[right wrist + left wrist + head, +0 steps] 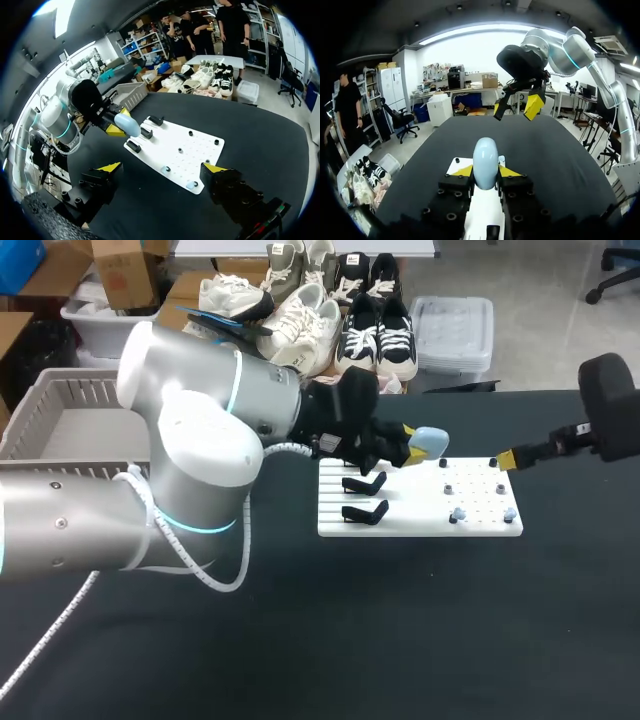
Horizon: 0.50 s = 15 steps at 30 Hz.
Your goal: Pick up each earbud case from the left stands, insert the matching earbuds, close the lid, and place the case in the box.
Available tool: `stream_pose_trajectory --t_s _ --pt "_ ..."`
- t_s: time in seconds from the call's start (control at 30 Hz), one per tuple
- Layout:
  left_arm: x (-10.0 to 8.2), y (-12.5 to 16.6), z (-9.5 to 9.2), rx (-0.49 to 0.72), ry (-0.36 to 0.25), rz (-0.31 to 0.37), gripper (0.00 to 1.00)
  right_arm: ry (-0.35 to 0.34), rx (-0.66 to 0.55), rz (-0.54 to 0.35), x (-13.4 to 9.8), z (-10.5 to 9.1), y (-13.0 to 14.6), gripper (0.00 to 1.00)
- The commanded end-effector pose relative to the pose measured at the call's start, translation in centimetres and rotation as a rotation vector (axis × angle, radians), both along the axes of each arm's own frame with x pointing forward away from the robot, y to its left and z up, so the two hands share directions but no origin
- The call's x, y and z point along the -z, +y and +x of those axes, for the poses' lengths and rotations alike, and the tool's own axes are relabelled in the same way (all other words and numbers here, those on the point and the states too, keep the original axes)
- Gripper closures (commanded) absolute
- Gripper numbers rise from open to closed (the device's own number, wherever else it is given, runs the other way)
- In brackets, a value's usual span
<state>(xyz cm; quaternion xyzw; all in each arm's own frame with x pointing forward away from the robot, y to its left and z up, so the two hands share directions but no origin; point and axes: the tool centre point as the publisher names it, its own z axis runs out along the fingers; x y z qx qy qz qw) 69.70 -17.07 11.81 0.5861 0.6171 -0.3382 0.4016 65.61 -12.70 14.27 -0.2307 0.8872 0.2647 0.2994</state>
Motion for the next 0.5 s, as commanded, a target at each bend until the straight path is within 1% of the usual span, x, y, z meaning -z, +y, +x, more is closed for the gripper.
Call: stream_pose_trajectory --t_s 0.03,0.3,0.5 --pt "0.4 -0.6 -0.1 -0.013 -0.006 -0.001 1.0 0.017 -0.054 0.03 0.2 0.7 0.9 0.0" --pt "-0.1 -1.3 -0.7 -0.021 -0.005 -0.015 1.0 0.028 -0.105 0.042 1.1 1.4 2.3 0.0" --pt "-0.2 -1.7 -1.1 -0.011 -0.005 -0.017 1.0 0.03 -0.131 0.047 1.4 1.9 3.2 0.0"
